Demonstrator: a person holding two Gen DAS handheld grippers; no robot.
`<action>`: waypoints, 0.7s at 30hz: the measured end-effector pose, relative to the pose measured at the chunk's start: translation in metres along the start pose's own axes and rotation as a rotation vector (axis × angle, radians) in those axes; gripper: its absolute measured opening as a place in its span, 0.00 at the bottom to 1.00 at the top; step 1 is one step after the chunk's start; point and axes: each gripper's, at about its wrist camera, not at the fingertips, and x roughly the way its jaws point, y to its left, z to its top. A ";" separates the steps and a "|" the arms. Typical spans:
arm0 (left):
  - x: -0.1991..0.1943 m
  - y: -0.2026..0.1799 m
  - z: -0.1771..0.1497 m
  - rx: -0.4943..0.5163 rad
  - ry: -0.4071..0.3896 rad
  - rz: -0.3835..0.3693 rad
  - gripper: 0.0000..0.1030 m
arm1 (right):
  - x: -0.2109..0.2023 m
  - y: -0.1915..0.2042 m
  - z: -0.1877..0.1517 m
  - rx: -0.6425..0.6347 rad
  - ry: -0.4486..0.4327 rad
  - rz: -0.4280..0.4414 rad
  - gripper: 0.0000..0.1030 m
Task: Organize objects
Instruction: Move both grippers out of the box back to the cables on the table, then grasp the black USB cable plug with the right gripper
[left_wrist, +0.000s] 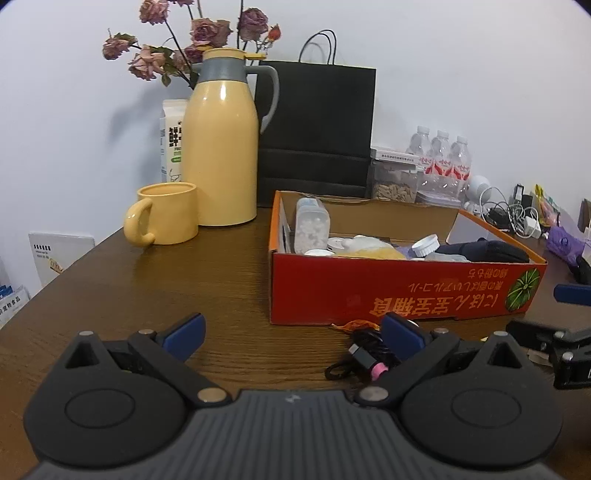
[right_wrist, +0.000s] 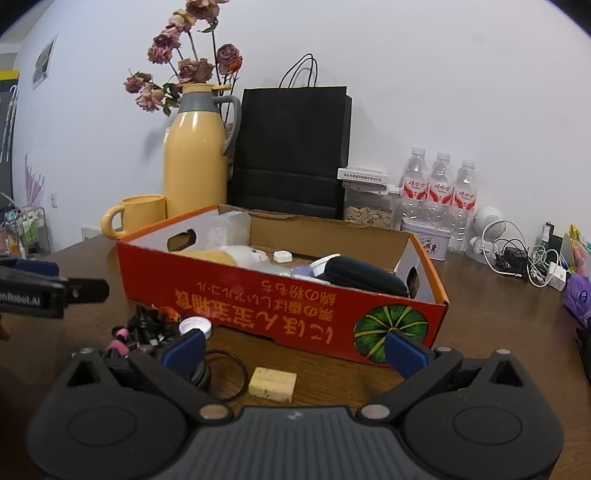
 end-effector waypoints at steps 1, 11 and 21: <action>-0.001 0.001 0.000 -0.003 0.000 0.000 1.00 | 0.000 0.001 -0.001 -0.002 0.005 -0.001 1.00; 0.001 0.004 -0.001 -0.025 0.011 -0.002 1.00 | 0.006 0.014 -0.002 0.004 0.053 0.169 0.69; 0.001 0.005 -0.001 -0.033 0.013 -0.011 1.00 | 0.034 0.037 0.003 0.025 0.154 0.218 0.23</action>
